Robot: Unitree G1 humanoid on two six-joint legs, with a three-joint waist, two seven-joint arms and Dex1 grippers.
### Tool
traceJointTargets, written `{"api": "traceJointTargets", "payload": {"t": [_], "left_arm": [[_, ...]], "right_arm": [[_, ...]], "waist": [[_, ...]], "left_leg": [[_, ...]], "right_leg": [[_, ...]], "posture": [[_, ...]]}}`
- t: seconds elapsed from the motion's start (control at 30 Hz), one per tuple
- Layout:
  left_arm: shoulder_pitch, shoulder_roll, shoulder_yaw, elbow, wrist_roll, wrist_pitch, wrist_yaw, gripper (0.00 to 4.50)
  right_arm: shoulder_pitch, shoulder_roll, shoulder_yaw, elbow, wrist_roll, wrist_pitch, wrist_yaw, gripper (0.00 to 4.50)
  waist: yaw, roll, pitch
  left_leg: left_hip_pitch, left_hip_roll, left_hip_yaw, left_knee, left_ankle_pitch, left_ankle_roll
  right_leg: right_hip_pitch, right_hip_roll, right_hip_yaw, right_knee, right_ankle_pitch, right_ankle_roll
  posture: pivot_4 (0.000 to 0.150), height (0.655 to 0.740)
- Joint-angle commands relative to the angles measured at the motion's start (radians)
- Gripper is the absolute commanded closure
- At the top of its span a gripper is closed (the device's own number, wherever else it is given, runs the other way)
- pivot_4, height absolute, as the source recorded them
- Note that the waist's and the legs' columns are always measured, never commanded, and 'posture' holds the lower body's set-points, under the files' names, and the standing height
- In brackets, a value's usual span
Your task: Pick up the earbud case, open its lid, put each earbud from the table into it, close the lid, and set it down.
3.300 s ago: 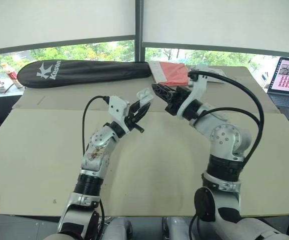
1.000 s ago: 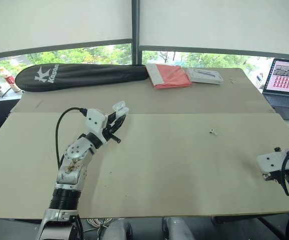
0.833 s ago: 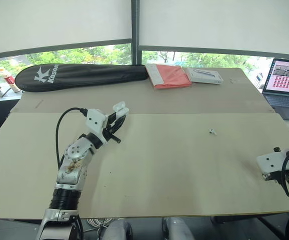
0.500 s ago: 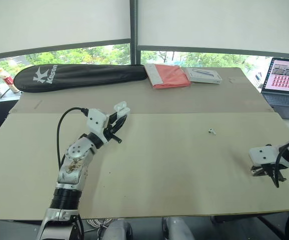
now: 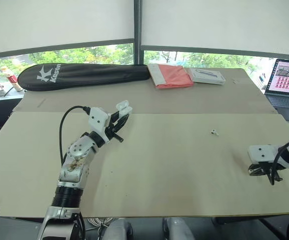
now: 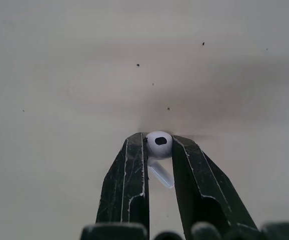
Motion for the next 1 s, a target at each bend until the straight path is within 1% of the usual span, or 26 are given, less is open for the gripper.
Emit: {"api": "traceJointTargets", "payload": {"t": [0.03,0.1,0.17,0.23,0.53,0.8,1.0], "left_arm": [[-0.010,-0.001,0.004,-0.033,-0.002,-0.012,0.000,3.93],[-0.006,-0.002,0.004,-0.037,-0.002,-0.012,0.001,3.93],[-0.003,-0.003,0.005,-0.038,-0.002,-0.012,0.003,3.93],[0.001,-0.004,0.006,-0.042,-0.002,-0.011,0.006,3.93],[0.018,-0.006,0.008,-0.058,-0.004,-0.006,0.014,3.93],[0.020,-0.011,0.007,-0.063,-0.004,-0.003,0.024,3.93],[0.036,-0.010,0.007,-0.074,-0.003,-0.002,0.031,3.93]], "right_arm": [[0.000,-0.029,0.012,0.009,-0.029,-0.031,-0.005,4.17],[-0.008,-0.027,0.016,0.014,-0.038,-0.040,-0.004,4.17],[-0.015,-0.025,0.019,0.021,-0.045,-0.045,-0.004,3.15],[-0.022,-0.024,0.023,0.030,-0.056,-0.053,-0.011,2.54],[-0.058,-0.015,0.063,0.059,-0.104,-0.093,-0.004,2.54],[-0.102,0.011,0.093,0.045,-0.119,-0.101,0.018,2.54],[-0.105,0.025,0.082,0.020,-0.089,-0.027,0.073,2.54]], "waist": [[0.001,0.000,0.000],[0.003,0.000,0.000],[0.004,0.000,0.000],[0.007,0.000,0.000],[0.012,0.000,0.000],[0.012,0.000,0.000],[0.010,0.000,0.000]], "left_leg": [[0.000,0.000,0.000,0.000,0.000,0.000],[0.000,0.000,0.000,0.000,0.000,0.000],[0.000,0.000,0.000,0.000,0.000,0.000],[0.000,0.000,0.000,0.000,0.000,0.000],[0.000,0.000,0.000,0.000,0.000,0.000],[0.000,0.000,0.000,0.000,0.000,0.000],[0.000,0.000,0.000,0.000,0.000,0.000]], "right_leg": [[0.000,0.000,0.000,0.000,0.000,0.000],[0.000,0.000,0.000,0.000,0.000,0.000],[0.000,0.000,0.000,0.000,0.000,0.000],[0.000,0.000,0.000,0.000,0.000,0.000],[0.000,0.000,0.000,0.000,0.000,0.000],[0.000,0.000,0.000,0.000,0.000,0.000],[0.000,0.000,0.000,0.000,0.000,0.000]], "posture": [[0.150,0.7400],[0.150,0.7400],[0.150,0.7400],[0.150,0.7400],[0.150,0.7400],[0.150,0.7400],[0.150,0.7400]]}}
